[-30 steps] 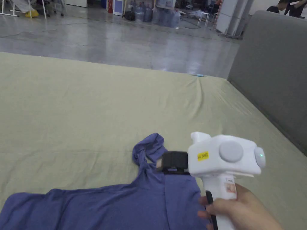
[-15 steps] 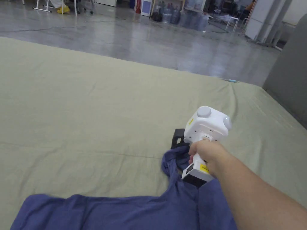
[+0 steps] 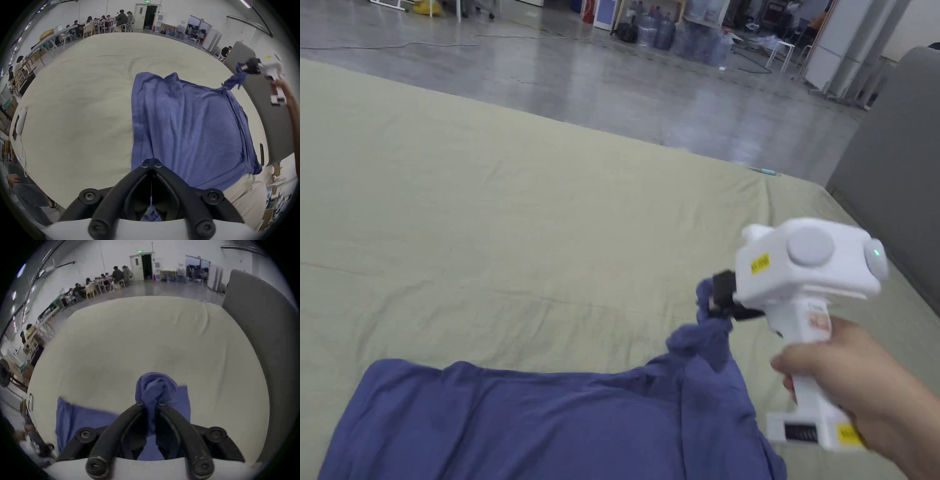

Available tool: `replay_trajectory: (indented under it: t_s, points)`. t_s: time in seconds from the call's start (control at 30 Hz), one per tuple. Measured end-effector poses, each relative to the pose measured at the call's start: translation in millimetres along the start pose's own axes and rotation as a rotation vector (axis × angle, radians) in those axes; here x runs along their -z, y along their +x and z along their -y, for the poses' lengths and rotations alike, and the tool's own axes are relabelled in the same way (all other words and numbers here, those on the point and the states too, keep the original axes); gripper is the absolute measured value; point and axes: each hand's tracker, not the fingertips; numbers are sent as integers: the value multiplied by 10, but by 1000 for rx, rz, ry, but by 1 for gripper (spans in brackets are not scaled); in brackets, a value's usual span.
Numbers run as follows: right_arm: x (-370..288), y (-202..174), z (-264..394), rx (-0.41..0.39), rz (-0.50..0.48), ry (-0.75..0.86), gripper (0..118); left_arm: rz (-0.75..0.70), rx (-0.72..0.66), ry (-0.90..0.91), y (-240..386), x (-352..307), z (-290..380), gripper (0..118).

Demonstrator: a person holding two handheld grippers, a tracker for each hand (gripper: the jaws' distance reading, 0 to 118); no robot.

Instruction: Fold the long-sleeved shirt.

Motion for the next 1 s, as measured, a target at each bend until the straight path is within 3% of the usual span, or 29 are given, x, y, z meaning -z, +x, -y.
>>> replay_trajectory:
  t_s: [0.2,0.3,0.37,0.5,0.53,0.6,0.63,0.67,0.7,0.73,0.8,0.87,0.9,0.93,0.97,1.0]
  points:
    - [470,23,1061,25,28,-194,3,-20,23,-9,49,62,-12,0]
    - [804,69,1357,113,2,-271,3,-12,41,-11,107,58,-8,0]
    - [801,93,1410,139,15,-163,3,-11,50,-15,129,73,-4,0]
    - [766,64,1333,164,18,-194,7,-8,59,-21,172,70,-6,0]
    - [752,75,1306,157,14,-200,21,-5,60,-20,198,40,-14,0]
    - [573,156,1208,180,-19,-212,63,1,60,-15,220,-2,-22,0]
    - [410,178,1205,226,-59,-176,72,1,59,-12,225,-21,-24,0]
    - [211,198,1197,245,-80,-118,72,1,59,-5,231,-52,-25,0]
    - [-6,193,1214,249,-109,-58,92,2,59,2,238,-76,-28,0]
    - [-183,179,1260,247,-114,-15,100,2,59,6,246,-91,-31,0]
    - [-515,147,1440,233,-137,11,100,3,60,11,274,-121,-27,0]
    - [-702,97,1704,221,-166,21,96,5,64,12,315,-144,-13,0]
    - [-768,14,1878,204,-152,41,81,6,67,12,341,-153,-5,0]
    - [-806,-42,2002,173,-110,54,29,8,71,12,358,-161,4,0]
    - [-797,-110,2146,147,-72,39,0,11,74,10,381,-167,15,0]
    - [-822,-128,2257,136,-58,7,0,14,75,7,404,-172,25,0]
